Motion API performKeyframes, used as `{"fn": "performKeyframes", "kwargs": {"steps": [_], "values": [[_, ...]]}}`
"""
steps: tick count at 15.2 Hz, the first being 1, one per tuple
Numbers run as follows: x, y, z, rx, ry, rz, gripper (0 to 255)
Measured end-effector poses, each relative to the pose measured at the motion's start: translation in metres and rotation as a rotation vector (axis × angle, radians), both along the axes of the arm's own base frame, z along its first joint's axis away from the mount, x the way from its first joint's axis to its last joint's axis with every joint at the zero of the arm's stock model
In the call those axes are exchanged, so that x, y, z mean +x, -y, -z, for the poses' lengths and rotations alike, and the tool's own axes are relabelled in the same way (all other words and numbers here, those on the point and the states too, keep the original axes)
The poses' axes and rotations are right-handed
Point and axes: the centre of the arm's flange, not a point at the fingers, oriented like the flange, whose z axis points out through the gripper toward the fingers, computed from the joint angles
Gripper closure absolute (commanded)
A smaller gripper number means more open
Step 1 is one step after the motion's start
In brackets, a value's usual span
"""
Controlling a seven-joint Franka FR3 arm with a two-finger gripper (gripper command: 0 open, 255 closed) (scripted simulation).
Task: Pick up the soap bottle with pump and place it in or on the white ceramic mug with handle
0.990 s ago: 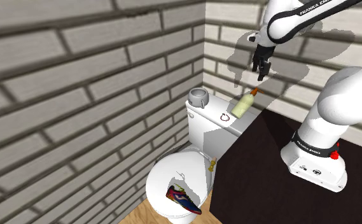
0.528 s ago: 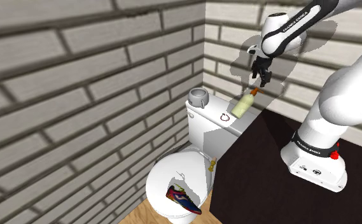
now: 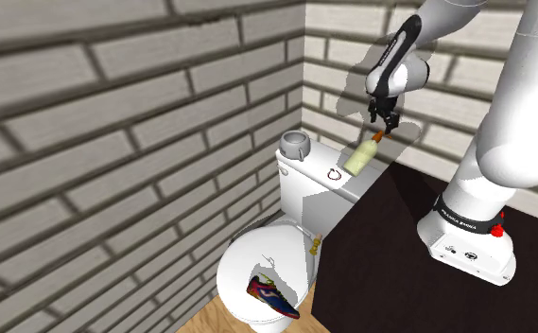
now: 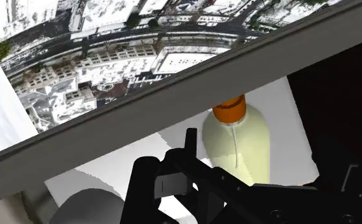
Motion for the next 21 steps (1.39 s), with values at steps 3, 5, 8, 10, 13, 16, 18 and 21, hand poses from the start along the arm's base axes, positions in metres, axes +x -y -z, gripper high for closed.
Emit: {"fn": "performKeyframes", "kwargs": {"steps": [3, 5, 8, 10, 13, 16, 18, 21], "values": [[0.006, 0.018, 0.021, -0.014, -0.011, -0.047, 0], [0.004, 0.022, 0.033, -0.016, -0.013, -0.053, 0], [0.004, 0.026, 0.049, -0.016, -0.013, -0.055, 0], [0.005, 0.028, 0.059, -0.015, -0.013, -0.057, 0], [0.005, 0.027, 0.062, -0.016, -0.013, -0.056, 0], [0.005, 0.027, 0.063, -0.016, -0.013, -0.056, 0], [0.005, 0.027, 0.063, -0.016, -0.013, -0.055, 255], [0.005, 0.028, 0.062, -0.016, -0.013, -0.055, 255]]}}
